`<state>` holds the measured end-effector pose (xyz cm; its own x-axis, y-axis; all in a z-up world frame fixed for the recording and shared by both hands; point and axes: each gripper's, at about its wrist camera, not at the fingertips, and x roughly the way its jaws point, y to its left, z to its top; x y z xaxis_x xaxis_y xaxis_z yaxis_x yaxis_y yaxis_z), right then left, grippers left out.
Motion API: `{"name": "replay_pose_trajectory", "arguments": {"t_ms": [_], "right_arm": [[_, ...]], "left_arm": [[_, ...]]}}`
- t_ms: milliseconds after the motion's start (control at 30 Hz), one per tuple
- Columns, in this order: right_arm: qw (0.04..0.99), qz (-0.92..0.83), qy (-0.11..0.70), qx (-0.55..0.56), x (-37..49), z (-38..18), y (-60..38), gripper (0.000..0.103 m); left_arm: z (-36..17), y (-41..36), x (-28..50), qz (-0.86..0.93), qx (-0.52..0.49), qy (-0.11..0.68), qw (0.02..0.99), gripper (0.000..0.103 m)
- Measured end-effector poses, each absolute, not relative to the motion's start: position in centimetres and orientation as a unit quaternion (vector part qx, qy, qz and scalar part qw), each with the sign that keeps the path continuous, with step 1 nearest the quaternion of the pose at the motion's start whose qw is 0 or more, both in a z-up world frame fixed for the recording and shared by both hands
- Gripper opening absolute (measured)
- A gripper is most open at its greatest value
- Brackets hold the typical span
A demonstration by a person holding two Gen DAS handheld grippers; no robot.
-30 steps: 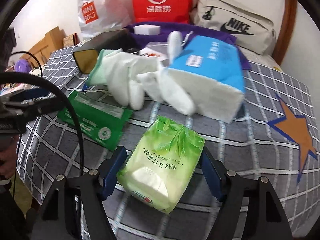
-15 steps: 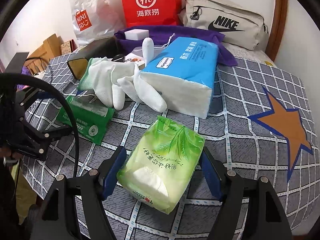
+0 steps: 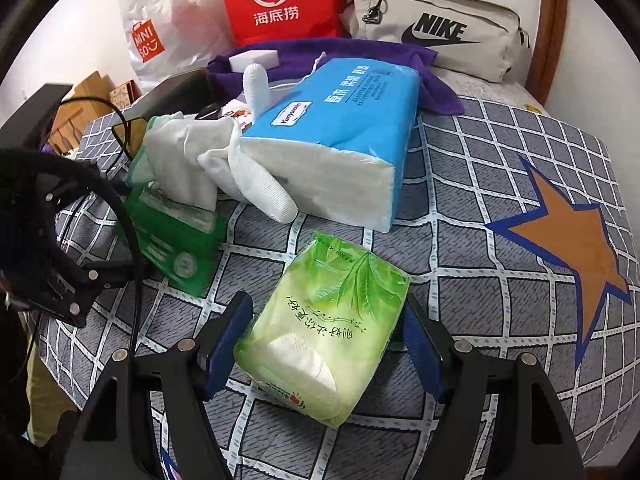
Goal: Organize soft objects
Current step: 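Grasp dark green sachet with left gripper while right gripper holds wipe pack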
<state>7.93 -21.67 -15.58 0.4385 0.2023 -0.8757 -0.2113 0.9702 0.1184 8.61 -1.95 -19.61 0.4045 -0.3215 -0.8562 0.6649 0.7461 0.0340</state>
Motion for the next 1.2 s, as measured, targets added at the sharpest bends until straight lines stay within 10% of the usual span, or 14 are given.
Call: {"name": "replay_pose_trajectory", "arguments": {"t_ms": [267,400,767,1033,1200], "right_arm": [[0.850,0.122,0.513,0.011,7.5,-15.3,-22.7,0.073],[0.851,0.121,0.510,0.022,7.0,-15.0,-23.3,0.073],[0.861,0.100,0.497,0.034,6.0,-13.7,-25.5,0.073],[0.859,0.100,0.500,0.051,6.2,-13.7,-26.2,0.073],[0.862,0.104,0.493,0.052,6.6,-12.4,-26.1,0.073]], "left_arm": [[-19.4,-2.8,3.5,-0.305,0.183,0.458,0.815,0.065],[-18.1,-2.7,3.5,-0.288,0.210,0.424,0.833,0.096],[-20.4,-6.5,7.4,-0.338,0.239,0.440,0.797,0.098],[-19.9,-6.5,8.9,-0.333,0.198,0.459,0.800,0.043],[-19.5,-5.2,9.4,-0.318,0.129,0.486,0.804,0.039]]}}
